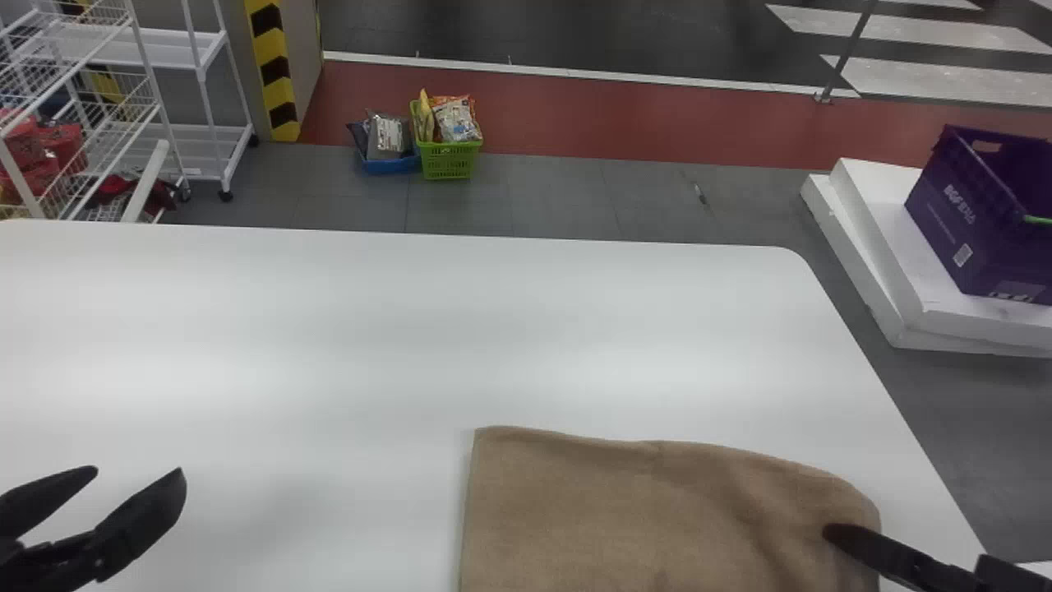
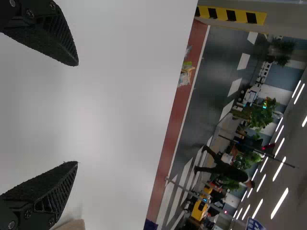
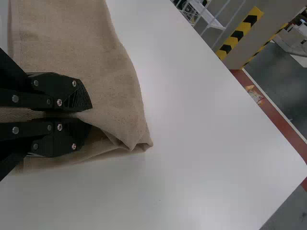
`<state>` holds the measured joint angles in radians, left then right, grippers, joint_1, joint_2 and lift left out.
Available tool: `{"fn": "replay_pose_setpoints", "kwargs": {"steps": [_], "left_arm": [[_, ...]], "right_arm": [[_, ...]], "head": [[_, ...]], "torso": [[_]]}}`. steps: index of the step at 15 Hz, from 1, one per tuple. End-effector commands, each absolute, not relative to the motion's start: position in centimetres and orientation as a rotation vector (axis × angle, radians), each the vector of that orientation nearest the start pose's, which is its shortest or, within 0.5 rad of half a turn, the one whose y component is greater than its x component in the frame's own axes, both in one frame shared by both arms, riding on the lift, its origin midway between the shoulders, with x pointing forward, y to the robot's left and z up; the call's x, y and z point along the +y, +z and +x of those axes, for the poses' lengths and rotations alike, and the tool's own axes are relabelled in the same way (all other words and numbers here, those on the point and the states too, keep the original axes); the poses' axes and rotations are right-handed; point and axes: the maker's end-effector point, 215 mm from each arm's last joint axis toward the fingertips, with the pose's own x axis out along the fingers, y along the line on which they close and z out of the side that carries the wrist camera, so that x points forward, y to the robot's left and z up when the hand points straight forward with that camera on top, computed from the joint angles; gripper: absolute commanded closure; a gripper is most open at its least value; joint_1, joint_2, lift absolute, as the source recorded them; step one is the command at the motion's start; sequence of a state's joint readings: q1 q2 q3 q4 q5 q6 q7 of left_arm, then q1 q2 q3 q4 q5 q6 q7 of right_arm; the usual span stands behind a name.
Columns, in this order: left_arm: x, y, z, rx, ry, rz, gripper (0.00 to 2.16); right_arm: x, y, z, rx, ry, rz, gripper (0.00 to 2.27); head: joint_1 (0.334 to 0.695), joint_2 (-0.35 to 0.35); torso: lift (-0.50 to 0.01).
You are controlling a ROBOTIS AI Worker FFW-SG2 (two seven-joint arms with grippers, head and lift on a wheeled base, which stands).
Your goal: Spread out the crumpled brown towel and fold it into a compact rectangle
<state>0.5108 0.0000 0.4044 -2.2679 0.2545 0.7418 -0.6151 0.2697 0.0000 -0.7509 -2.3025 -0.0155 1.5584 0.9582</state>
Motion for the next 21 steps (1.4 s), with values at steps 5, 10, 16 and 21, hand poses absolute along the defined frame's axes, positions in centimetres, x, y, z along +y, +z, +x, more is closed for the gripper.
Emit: {"fn": "replay_pose_setpoints", "kwargs": {"steps": [5,10,16,21], "left_arm": [[26.8,-39.2,38.3,0.453,-0.327,-0.281,0.08],[26.8,-39.3,38.3,0.456,-0.326,-0.283,0.08],[27.1,-39.5,38.3,0.455,-0.321,-0.283,0.08],[27.1,-39.7,38.2,0.458,-0.320,-0.285,0.08]], "right_arm": [[-36.9,-41.7,33.0,0.800,0.143,0.664,1.06],[-36.3,-39.9,35.6,0.759,0.217,0.655,1.06],[-36.4,-40.5,37.1,0.793,0.266,0.565,1.06],[-36.4,-41.8,36.9,0.845,0.238,0.531,0.79]], "head": [[0.695,-0.151],[0.695,-0.157],[0.695,-0.143],[0.695,-0.143]], "torso": [[-0.127],[-0.127],[-0.127],[-0.127]]}}
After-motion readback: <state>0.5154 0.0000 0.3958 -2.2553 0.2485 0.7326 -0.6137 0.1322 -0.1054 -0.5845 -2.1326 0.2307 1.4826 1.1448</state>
